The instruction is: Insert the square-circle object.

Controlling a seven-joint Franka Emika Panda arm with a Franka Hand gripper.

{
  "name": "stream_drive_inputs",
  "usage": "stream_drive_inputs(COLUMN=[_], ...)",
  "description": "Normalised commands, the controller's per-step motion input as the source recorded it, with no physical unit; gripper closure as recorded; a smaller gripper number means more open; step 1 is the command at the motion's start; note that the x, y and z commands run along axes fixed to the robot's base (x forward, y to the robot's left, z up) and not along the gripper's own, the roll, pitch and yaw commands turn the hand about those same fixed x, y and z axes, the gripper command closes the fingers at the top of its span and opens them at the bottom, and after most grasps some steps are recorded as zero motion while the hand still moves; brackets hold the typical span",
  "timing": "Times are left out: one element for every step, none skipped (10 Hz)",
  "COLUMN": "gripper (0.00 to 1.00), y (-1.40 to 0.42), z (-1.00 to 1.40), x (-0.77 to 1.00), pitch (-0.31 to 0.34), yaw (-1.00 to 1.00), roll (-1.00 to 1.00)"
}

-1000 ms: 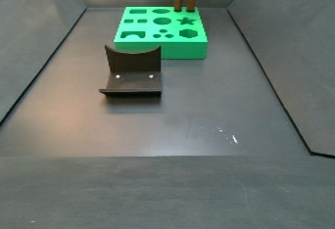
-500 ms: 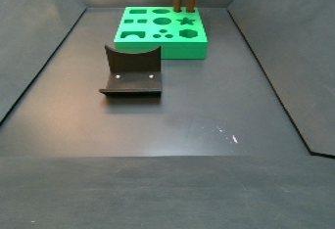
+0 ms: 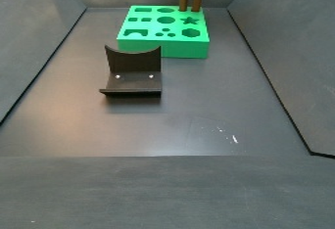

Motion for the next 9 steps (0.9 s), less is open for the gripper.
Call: stream_drive_inputs(gripper=[1.00, 1.00, 1.00, 1.00, 1.00, 1.00, 1.00, 1.00, 1.00], y=[-0.10, -0.11, -0.11, -0.21, -0.16, 0.01, -0.11, -0.08, 0.00], z=[-0.96, -0.85, -0.81, -0.83, -0.06, 0.00, -0.39, -0.22, 0.00], x=[0.19, 0.23, 0.28, 0.33, 0.07, 0.00, 0.00, 0.12, 0.00], pitch=[-0.079, 0.000, 0.000, 0.003, 0.054, 0.000, 0.000, 0.050, 0.000], yaw=[-0.02, -0.01, -0.02, -0.01, 0.00, 0.00, 0.00, 0.01, 0.00], roll=[0.13, 0.18, 0.19, 0.22, 0.13, -0.03, 0.20, 0.12, 0.00])
